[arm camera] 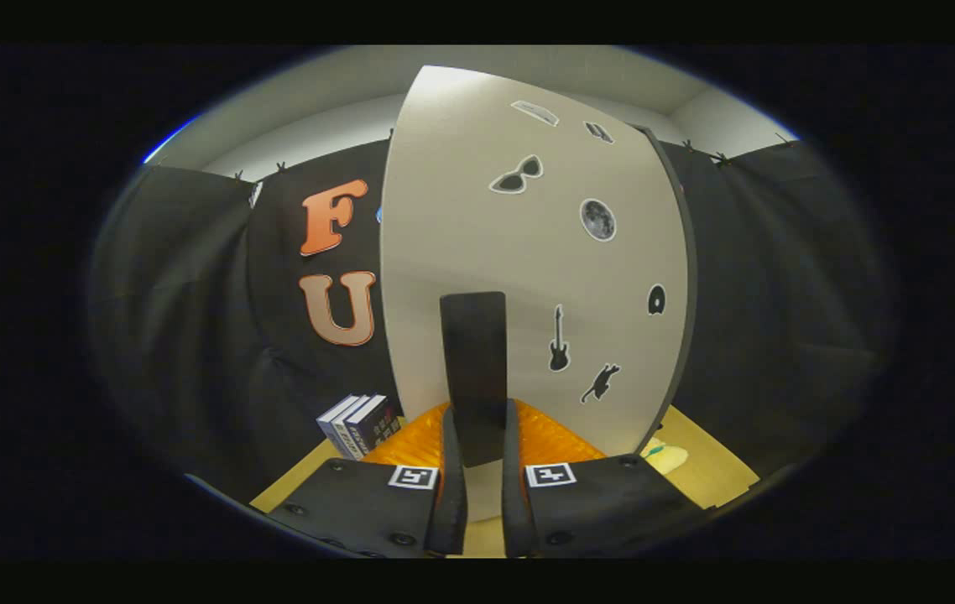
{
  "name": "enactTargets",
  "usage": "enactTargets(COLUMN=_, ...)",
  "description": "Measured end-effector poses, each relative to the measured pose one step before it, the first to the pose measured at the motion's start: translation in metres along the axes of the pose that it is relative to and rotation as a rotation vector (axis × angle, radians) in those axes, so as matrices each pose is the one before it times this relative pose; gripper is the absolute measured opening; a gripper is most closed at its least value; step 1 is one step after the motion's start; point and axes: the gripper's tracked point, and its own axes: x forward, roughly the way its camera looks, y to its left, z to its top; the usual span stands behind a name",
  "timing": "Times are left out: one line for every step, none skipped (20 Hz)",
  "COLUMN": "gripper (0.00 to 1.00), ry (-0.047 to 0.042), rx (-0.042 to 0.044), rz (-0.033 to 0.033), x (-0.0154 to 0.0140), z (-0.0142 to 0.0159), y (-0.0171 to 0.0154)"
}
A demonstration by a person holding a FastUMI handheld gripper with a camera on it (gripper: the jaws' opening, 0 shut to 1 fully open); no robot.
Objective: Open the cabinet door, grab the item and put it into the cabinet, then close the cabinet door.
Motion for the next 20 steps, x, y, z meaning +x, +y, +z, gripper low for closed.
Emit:
enactTargets(gripper=0.24, ry=-0.00175, rx=0.00295, rz=-0.00677, x=-0.00788, z=-0.00059, y=-0.00501)
enactTargets(gripper=0.23, ry=-0.00103, rx=0.00308, rz=-0.00768, x=-0.00920, z=-0.00127, y=-0.00519)
enactTargets(gripper=0.22, ry=-0.00075, rx=0.00251, rz=-0.00840, x=-0.00730, z=-0.00141, y=-0.00578)
enactTargets(gripper=0.22, ry=-0.00054, rx=0.00230, rz=-0.00842, x=-0.00626, z=-0.00030, y=-0.00605)
enactTargets(gripper=0.21, ry=0.00069, rx=0.00374, rz=-0.01109, x=-0.00702, z=-0.00048, y=-0.00613)
enactTargets(gripper=0.20, ry=-0.00662, rx=0.00018, rz=-0.00382, x=-0.00751, z=-0.00009, y=-0.00486)
enactTargets(gripper=0.19, ry=-0.00259, rx=0.00364, rz=-0.01018, x=-0.00891, z=0.00077, y=-0.00684)
enactTargets(gripper=0.18, ry=-0.00807, rx=0.00147, rz=-0.01095, x=-0.00432, z=-0.00033, y=-0.00812)
enactTargets(gripper=0.18, ry=-0.00412, rx=0.00298, rz=-0.02012, x=-0.00730, z=-0.00080, y=-0.00880)
enactTargets(gripper=0.17, ry=-0.00440, rx=0.00138, rz=-0.02138, x=-0.00630, z=-0.00113, y=-0.00982)
enactTargets(gripper=0.16, ry=-0.00524, rx=0.00328, rz=-0.01995, x=-0.00693, z=-0.00049, y=-0.01011)
enactTargets(gripper=0.15, ry=-0.00220, rx=0.00621, rz=-0.02206, x=-0.00550, z=-0.00081, y=-0.01115)
enactTargets(gripper=0.14, ry=0.00132, rx=0.00777, rz=-0.02267, x=-0.00490, z=-0.00096, y=-0.01185)
enactTargets(gripper=0.13, ry=-0.00149, rx=0.00579, rz=-0.02157, x=-0.00505, z=-0.00025, y=-0.01121)
enactTargets(gripper=0.13, ry=-0.00566, rx=0.00111, rz=-0.01773, x=-0.00617, z=0.00110, y=-0.00921)
enactTargets(gripper=0.12, ry=-0.00049, rx=-0.01530, rz=-0.00577, x=0.00125, z=-0.00305, y=-0.00705)
enactTargets(gripper=0.12, ry=0.00388, rx=-0.03288, rz=-0.02269, x=-0.00335, z=-0.00329, y=-0.00834)
enactTargets(gripper=0.12, ry=0.00329, rx=-0.03687, rz=-0.01482, x=0.00160, z=-0.00350, y=-0.00562)
enactTargets(gripper=0.12, ry=-0.00344, rx=-0.02790, rz=-0.01032, x=-0.00200, z=0.00228, y=-0.00469)
enactTargets(gripper=0.12, ry=0.00139, rx=-0.00584, rz=-0.00541, x=-0.00129, z=0.00108, y=-0.00469)
